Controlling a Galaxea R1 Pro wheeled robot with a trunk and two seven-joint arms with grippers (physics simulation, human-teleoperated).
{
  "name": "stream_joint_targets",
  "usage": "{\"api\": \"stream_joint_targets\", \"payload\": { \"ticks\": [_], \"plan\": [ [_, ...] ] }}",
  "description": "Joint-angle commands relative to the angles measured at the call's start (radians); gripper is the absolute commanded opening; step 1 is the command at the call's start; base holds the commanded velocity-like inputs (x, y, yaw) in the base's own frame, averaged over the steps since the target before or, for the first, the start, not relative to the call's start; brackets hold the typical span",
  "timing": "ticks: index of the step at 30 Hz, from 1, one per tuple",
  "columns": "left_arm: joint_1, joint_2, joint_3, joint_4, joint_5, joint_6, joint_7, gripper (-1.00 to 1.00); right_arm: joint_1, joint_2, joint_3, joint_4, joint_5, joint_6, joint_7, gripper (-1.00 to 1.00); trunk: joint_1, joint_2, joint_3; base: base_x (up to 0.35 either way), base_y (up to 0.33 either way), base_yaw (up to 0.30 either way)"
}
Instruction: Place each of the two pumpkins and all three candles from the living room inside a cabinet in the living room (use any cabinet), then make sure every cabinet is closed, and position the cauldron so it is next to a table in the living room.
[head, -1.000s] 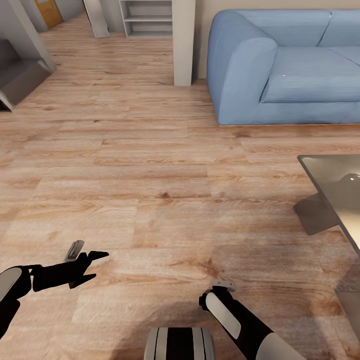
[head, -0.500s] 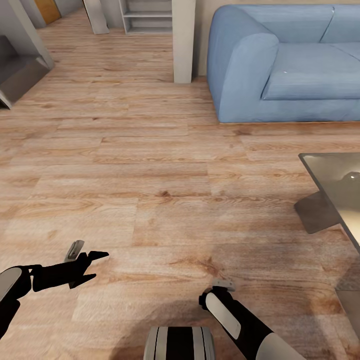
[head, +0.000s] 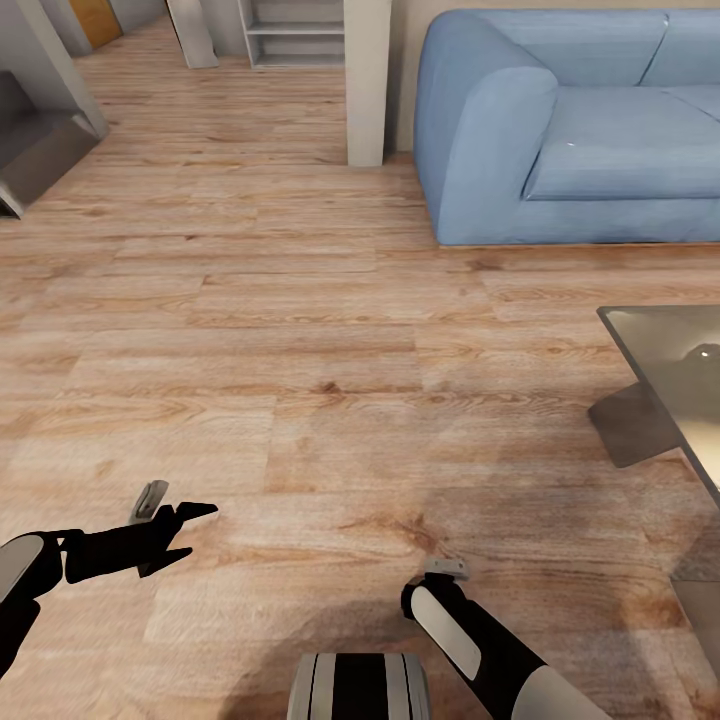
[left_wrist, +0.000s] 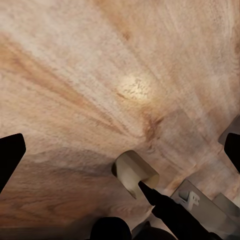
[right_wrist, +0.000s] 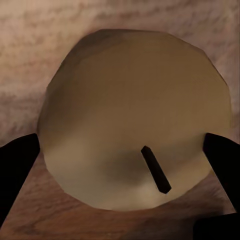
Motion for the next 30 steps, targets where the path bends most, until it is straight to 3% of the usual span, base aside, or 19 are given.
{"api": "stream_joint_targets", "payload": {
  "ticks": [1,18,30],
  "plan": [
    [0.000,0.000,0.001,-0.001,0.010,0.002,0.010,1.00,-0.001,-0.001,0.003,-0.001,-0.004,0.000,-0.007,-1.00,0.000,0.000,-0.001,0.000,0.000,0.000],
    [0.000,-0.001,0.001,-0.001,0.010,0.002,0.010,1.00,-0.001,-0.001,0.002,-0.001,-0.004,0.000,0.004,-1.00,0.000,0.000,-0.001,0.000,0.000,0.000],
    [0.000,0.000,0.001,0.002,0.010,0.002,0.010,1.00,-0.001,-0.001,0.002,-0.002,-0.003,0.000,0.004,-1.00,-0.005,0.003,0.046,0.000,0.000,0.000]
  ]
}}
